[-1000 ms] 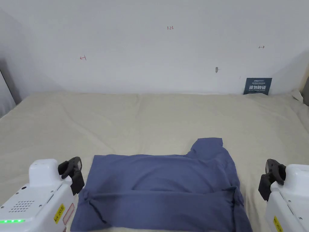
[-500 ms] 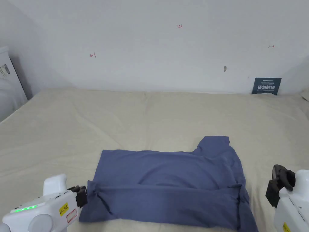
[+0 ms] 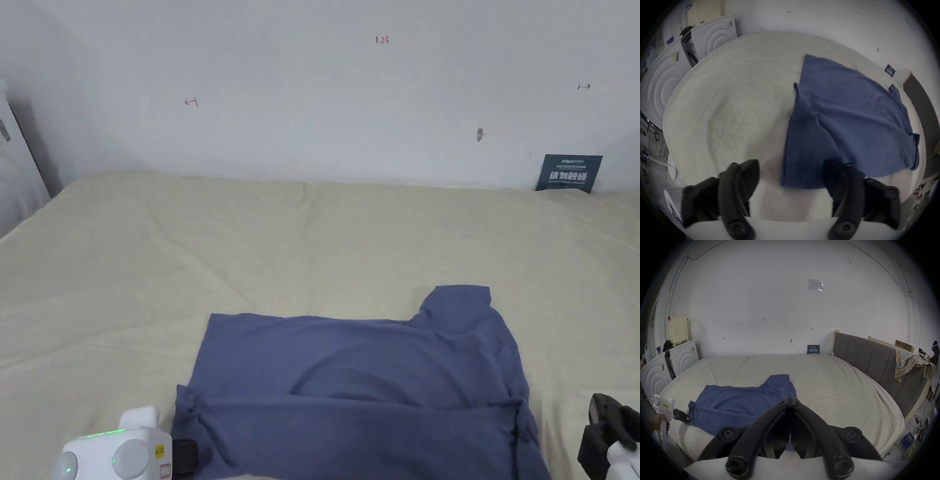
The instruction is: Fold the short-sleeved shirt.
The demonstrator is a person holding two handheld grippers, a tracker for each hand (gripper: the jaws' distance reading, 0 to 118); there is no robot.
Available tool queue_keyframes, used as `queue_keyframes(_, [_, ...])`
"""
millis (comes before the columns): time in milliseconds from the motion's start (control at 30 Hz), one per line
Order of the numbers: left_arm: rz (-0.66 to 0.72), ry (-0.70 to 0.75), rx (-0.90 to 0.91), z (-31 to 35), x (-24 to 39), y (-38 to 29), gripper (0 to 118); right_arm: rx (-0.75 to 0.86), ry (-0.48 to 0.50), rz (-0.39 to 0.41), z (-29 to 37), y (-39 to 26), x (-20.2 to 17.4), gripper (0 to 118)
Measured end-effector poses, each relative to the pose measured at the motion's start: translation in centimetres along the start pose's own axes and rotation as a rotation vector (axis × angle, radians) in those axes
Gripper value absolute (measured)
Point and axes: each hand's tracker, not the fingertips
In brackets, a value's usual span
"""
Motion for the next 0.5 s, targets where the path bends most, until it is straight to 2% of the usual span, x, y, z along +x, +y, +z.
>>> queue_keyframes(33, [-0.023,-0.013,-0.028,-0.4,0.4,-0.1,66,-0.009,-0.004,-0.002,-0.3,-0.2,0.1,0])
queue_keyframes(67, [-0.062,0.025,-0.027,-0.7,1.0,-0.4,65,-0.020,-0.009,-0.002,-0.6,-0.3,0.1,0])
queue_keyframes(100, [-0.093,0.036,0.015,-0.1,1.5,-0.5,58,-0.031,-0.012,-0.001,-1.0,-0.5,0.2,0])
queue_keyframes(167, [-0.119,0.001,0.019,0.7,1.8,-0.7,8,-0.058,-0.022,0.001,-1.9,-0.9,0.4,0])
queue_keyframes(233, [-0.119,-0.055,0.070,1.0,1.9,-0.8,7,-0.101,-0.027,0.000,-3.1,-1.5,0.5,2])
queue_keyframes(300, [-0.114,-0.057,0.049,1.1,1.7,-0.5,7,-0.169,-0.024,-0.014,-4.7,-2.3,0.8,12])
queue_keyframes(400, [-0.072,-0.093,0.123,3.2,1.2,-0.1,7,-0.310,-0.019,0.005,-7.9,-4.2,1.1,74])
queue_keyframes(433, [-0.068,-0.117,0.134,3.8,1.0,0.1,7,-0.356,-0.034,-0.006,-9.1,-5.1,1.1,88])
queue_keyframes(500, [-0.058,-0.148,0.142,4.6,0.6,0.7,7,-0.453,-0.036,-0.029,-11.4,-7.1,1.5,88])
